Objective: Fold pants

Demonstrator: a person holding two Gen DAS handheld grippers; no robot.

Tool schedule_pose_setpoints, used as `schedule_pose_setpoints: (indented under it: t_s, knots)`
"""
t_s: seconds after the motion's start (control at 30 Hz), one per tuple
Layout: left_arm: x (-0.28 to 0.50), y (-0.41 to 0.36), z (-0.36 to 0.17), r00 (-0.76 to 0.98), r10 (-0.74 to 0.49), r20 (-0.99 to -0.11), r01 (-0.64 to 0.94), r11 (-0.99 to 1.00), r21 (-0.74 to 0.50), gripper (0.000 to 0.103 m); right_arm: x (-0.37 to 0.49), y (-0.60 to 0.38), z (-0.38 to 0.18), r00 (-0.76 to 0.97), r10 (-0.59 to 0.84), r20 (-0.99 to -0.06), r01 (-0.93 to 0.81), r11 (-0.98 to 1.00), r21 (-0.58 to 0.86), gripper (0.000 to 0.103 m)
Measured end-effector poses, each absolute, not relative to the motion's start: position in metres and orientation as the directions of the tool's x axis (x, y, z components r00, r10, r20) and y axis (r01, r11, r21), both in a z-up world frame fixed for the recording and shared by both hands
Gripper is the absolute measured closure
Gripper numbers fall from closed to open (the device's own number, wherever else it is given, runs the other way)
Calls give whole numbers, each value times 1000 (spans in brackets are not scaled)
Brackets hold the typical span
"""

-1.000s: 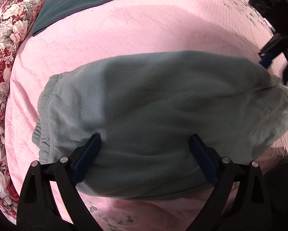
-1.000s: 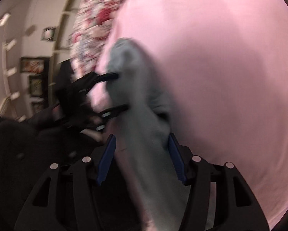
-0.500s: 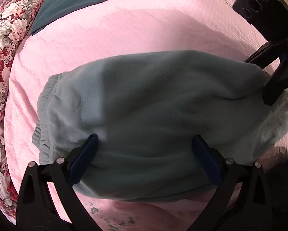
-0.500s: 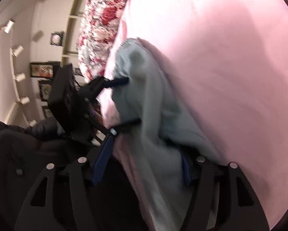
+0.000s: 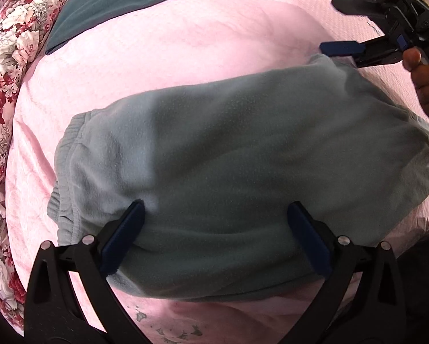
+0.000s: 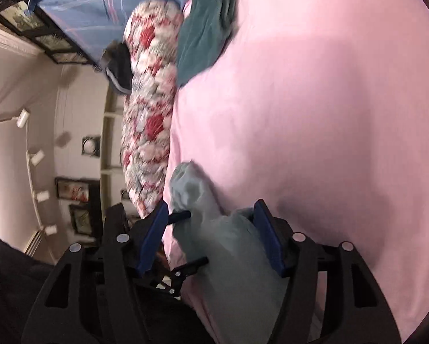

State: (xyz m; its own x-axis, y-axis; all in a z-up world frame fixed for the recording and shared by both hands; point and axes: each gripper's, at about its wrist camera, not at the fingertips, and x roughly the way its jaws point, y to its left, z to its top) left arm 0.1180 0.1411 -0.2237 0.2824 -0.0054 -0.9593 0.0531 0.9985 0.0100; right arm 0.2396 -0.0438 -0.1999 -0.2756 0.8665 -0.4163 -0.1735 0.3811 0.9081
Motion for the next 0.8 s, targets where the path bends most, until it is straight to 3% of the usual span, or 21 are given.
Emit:
schedule_pose_setpoints:
  t_s: [0.1,0.23,0.3,0.37,0.47,0.53,0.63,0.8]
  knots:
    - [119,140,-216,274,-10,-962,69,998,10,3,231,-53,-174,-222,890,-398,-208,355,911,40]
    - [109,150,-193,354,43,-934,93,992,81,4,199,-43,-161,-290,874,-390,-263,319,910,40]
    - [102,168,-194,370,129,-920,61,985,163,4,185,-36,-174,-284,841,-461,-275,389,879,40]
    - [97,196,-204,345,215,-913,-17,975,223,3,180,-35,-192,-215,768,-603,-254,552,794,42]
    - [78,242,-188,362,195,-911,-176,975,139,3,175,-34,-174,-144,799,-584,-194,555,809,41]
    - [59,261,-169,417,228,-880,-240,961,135,3,163,-9,-138,-122,813,-569,-298,517,802,41]
    - [32,285,-158,437,281,-854,-297,942,157,3,138,46,-102,-130,766,-629,-508,493,706,41]
    - [0,318,-154,464,292,-836,-349,928,130,3,63,153,-89,-107,648,-754,-833,355,424,42]
